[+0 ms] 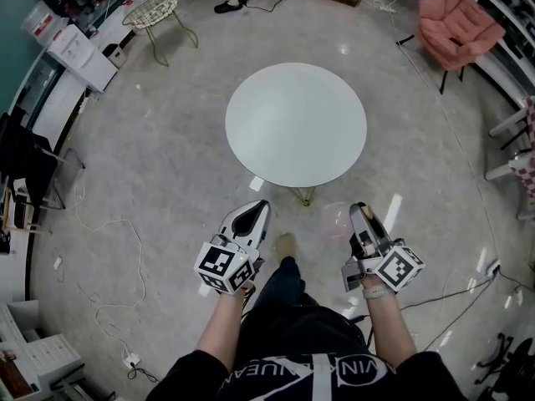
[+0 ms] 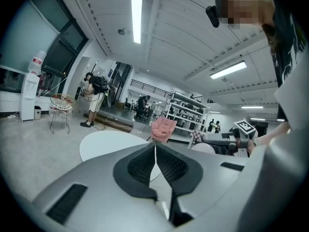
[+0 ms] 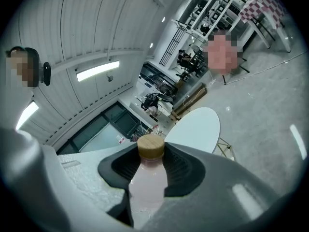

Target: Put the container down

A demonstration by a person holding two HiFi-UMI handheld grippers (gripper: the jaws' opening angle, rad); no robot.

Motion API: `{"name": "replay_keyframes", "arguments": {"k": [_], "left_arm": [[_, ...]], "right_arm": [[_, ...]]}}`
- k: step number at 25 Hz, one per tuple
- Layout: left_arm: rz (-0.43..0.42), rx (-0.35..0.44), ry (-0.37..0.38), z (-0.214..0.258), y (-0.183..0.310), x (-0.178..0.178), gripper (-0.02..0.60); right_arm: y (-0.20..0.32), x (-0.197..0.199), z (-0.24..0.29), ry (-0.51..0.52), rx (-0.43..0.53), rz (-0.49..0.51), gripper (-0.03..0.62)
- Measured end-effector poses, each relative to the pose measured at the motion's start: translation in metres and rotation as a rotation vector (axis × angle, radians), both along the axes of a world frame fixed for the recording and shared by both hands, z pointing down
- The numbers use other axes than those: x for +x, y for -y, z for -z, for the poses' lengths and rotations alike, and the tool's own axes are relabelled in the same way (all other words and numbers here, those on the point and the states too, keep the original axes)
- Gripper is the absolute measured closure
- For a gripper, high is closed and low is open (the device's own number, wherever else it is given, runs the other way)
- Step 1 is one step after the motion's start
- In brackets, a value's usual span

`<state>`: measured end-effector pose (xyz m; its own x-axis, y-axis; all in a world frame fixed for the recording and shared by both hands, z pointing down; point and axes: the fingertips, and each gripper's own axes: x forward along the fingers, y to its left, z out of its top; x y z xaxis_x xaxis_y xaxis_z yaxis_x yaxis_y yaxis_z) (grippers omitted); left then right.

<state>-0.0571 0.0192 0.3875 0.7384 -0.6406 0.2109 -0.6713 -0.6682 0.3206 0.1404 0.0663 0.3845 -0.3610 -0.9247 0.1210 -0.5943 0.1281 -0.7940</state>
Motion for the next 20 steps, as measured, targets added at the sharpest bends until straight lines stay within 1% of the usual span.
{"name": "replay_keyframes", "arguments": {"k": [6,13,20], "left_arm": [[-0.019,-0.012,0.004,-0.003,0.018,0.002,0.566],[-0.031,-0.026,-0.004,-0.01,0.061,0.006,0.566],[-0.06,-0.037,-0.019,-0.017,0.103,0.009,0.566]], "right_arm": [[0.014,0.002,-0.006,-0.005,-0.019,-0.015,0.457],[0.051,0.005,-0.015,-0.012,-0.043,-0.023,0.457],[0.086,0.0,-0.019,-0.018,-0.057,-0.03,0.457]]}}
